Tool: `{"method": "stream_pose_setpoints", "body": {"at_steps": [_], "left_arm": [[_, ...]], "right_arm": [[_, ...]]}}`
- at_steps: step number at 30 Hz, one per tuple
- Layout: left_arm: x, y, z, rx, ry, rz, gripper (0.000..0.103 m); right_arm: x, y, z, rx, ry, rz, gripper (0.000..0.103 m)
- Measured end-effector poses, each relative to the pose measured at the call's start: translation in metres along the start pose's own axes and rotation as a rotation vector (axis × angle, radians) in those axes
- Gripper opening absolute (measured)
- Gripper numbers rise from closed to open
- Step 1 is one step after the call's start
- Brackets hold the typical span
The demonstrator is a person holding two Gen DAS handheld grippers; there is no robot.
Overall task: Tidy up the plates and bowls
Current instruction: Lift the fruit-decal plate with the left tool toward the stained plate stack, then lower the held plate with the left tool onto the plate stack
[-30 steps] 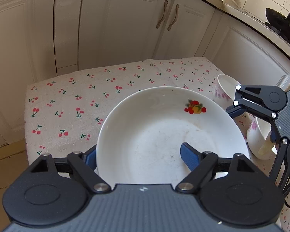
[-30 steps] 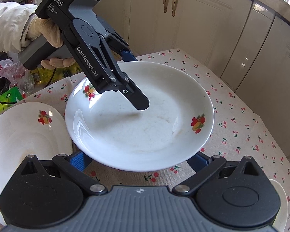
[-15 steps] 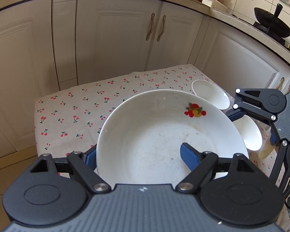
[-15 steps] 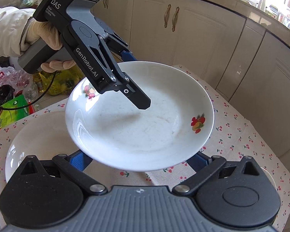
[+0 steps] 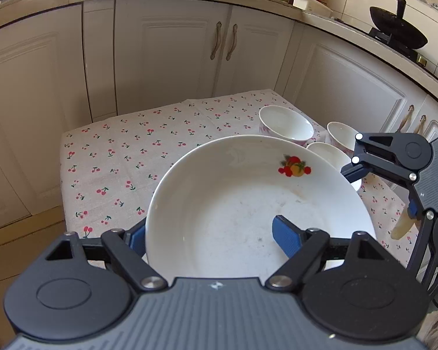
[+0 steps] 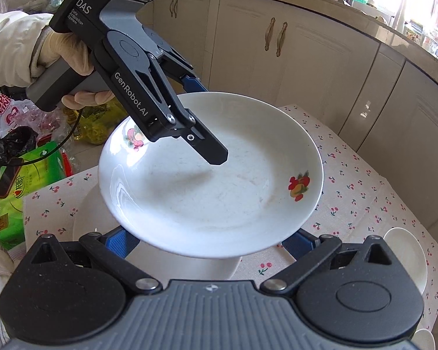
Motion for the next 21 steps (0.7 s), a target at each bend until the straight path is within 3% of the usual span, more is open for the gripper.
{"method": "stream_pose_setpoints", "body": {"at_steps": [9,21], "left_arm": [[0.016,-0.022,0.018,0.006,-0.006,-0.001,0.084],[0.03,-0.058,0.004,-0.036,-0.027,0.014,0.084]], "right_arm": [[-0.028,-0.011,0.016,0.003,-0.004,-0.001,0.103],[-0.053,-0.04,0.01,-0.026,0.028,-0.053,0.103]]}}
Point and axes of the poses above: each gripper's, at about its wrist camera, not at the fingertips, and z roughly against the way its jaws point, x to its right, y to its top, the point moved 10 cm from there along -z, roughly the way its jaws point, and after that the axes turned 4 degrees about -x, right-handed, at the moved point
